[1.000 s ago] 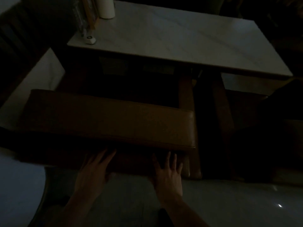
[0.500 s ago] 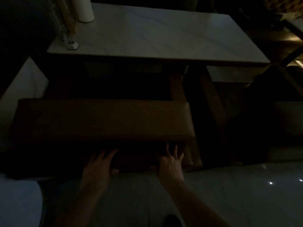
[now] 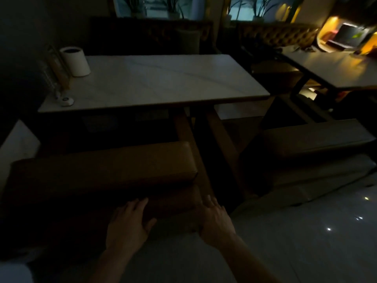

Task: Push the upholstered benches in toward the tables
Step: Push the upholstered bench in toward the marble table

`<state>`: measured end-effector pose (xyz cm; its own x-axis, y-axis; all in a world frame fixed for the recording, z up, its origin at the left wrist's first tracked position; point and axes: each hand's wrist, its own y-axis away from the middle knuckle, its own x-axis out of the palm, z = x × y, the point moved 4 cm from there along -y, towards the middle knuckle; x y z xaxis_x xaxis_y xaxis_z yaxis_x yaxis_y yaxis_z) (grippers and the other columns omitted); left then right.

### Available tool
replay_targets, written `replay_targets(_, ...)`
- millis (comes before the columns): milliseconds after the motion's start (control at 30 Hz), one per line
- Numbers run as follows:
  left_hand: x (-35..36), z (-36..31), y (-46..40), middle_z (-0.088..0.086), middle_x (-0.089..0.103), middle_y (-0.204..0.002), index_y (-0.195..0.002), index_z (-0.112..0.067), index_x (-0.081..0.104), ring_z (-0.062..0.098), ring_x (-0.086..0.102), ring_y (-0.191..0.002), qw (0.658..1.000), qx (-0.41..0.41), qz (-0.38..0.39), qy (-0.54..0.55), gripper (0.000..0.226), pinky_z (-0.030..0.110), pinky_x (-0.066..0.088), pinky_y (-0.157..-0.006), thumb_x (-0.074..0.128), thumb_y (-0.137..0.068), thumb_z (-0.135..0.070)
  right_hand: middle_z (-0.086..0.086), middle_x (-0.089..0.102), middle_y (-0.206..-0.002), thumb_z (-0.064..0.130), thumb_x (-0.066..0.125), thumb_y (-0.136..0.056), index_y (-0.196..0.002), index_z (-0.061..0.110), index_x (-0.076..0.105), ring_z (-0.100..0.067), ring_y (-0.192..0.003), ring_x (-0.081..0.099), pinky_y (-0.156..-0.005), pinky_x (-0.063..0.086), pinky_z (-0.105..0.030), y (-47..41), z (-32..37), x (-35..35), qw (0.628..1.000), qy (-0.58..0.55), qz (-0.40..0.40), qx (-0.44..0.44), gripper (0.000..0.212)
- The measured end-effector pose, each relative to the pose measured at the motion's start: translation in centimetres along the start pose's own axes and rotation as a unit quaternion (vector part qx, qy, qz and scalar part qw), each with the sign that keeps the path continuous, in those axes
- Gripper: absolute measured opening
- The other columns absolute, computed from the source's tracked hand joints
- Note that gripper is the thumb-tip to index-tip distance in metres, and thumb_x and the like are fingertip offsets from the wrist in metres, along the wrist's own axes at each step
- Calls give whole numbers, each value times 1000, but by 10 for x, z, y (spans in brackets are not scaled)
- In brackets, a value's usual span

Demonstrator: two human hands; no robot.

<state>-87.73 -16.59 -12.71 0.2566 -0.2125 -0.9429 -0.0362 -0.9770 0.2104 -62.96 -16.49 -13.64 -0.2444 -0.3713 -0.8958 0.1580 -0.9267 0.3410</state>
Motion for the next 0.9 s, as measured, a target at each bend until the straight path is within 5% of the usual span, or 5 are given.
replay_targets(300,-32,-156,-2,-2,22,-162,-153,-35,19,22,19,-147,995,71,-56,-36,74,42,18,-119,39,-90,-69,-13,9,-166,57,53,-93,-157,34,10,-35,-153,9,-122,18,-54,48,-127,-93,996,1,-82,37,80)
replay_targets(667,25,-415,30,-2,17,-163,-154,-35,14,21,17,-148,991,126,-50,4,82,42,14,-120,39,-87,-75,-11,12,-166,57,56,-92,-156,37,13,-35,-152,11,-121,23,-52,158,-362,-167,989,-23,-121,76,80)
replay_targets(900,86,-516,-1,-3,19,-162,-154,-35,16,21,17,-147,989,145,-29,15,81,41,12,-121,45,-87,-71,-11,6,-167,59,55,-92,-158,35,5,-33,-153,6,-123,19,-49,157,-477,-168,987,-10,-107,118,86)
